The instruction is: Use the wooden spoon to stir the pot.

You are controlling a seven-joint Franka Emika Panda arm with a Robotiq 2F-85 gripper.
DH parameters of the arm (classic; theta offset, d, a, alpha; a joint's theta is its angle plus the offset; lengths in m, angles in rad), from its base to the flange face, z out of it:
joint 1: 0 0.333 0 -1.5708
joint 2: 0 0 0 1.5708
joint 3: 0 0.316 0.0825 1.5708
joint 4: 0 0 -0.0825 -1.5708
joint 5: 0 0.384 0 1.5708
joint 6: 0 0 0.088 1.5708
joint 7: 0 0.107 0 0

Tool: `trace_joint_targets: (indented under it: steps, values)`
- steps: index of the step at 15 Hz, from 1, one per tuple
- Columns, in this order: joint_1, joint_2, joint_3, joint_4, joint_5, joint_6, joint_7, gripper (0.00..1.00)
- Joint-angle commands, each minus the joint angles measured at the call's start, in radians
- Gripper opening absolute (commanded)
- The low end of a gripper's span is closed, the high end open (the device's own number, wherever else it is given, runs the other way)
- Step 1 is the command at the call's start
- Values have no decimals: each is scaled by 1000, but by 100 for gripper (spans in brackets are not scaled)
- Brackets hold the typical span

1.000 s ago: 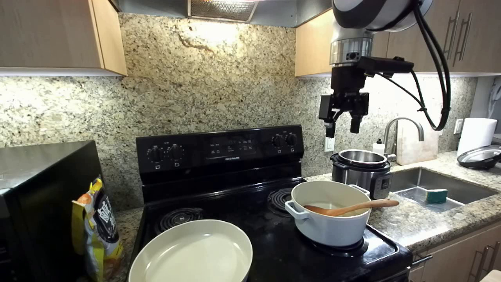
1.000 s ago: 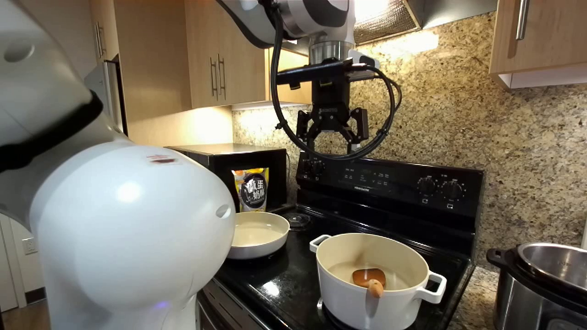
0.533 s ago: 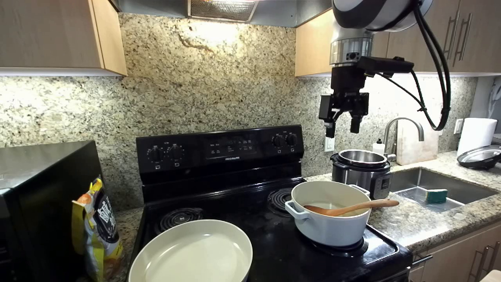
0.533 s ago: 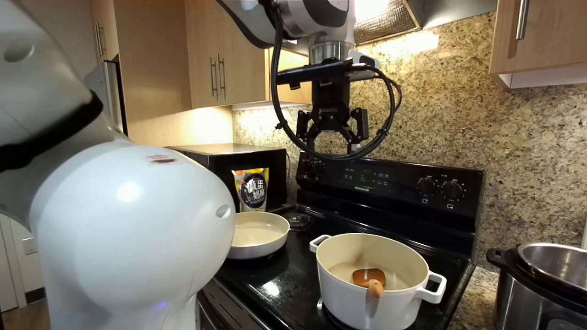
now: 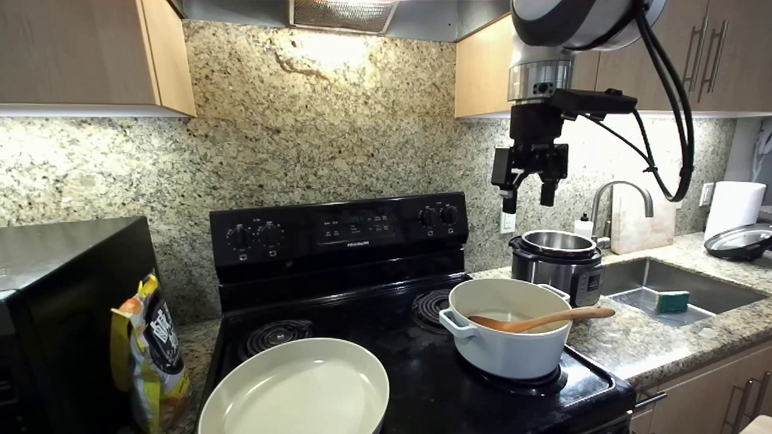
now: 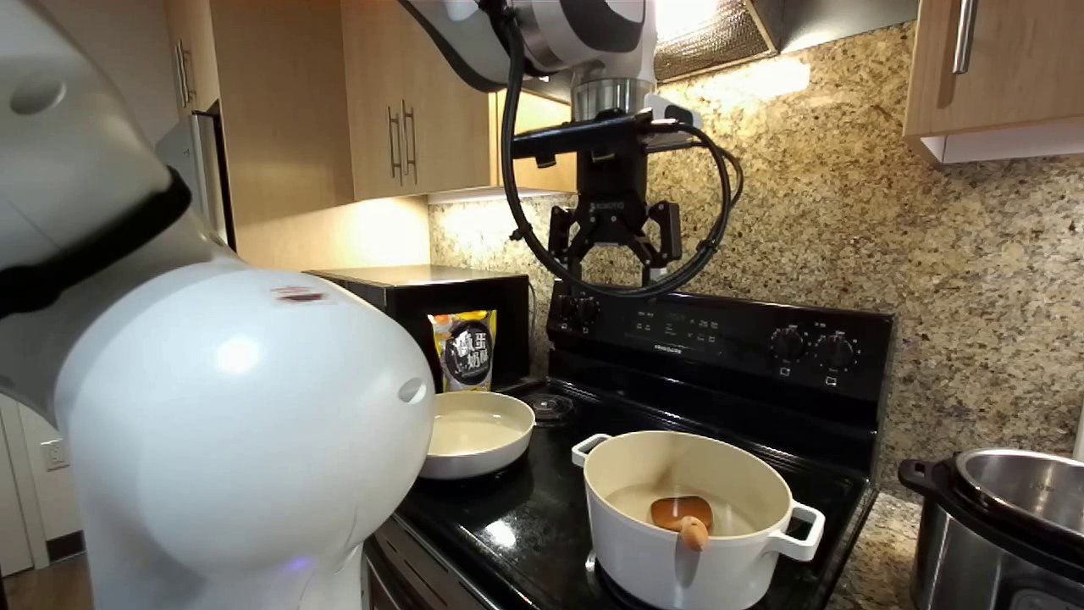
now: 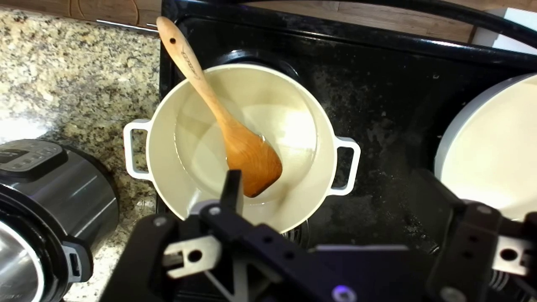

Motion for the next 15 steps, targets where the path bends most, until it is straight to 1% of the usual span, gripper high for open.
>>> trace_joint_targets:
  steps: [1,6,9,10,12,15]
  values:
    - [-11,31,-17,-27,-32,17,-26,100]
    - [-44,65,-62,-76,-94,36,-41,100]
    - [-60,100,-109,-96,-117,15,-95,100]
    - [-51,80,-84,-82,-98,11,-45,100]
    - [-55,88,-92,-85,-99,11,-50,100]
    - [-53,86,-84,-82,-99,11,-49,100]
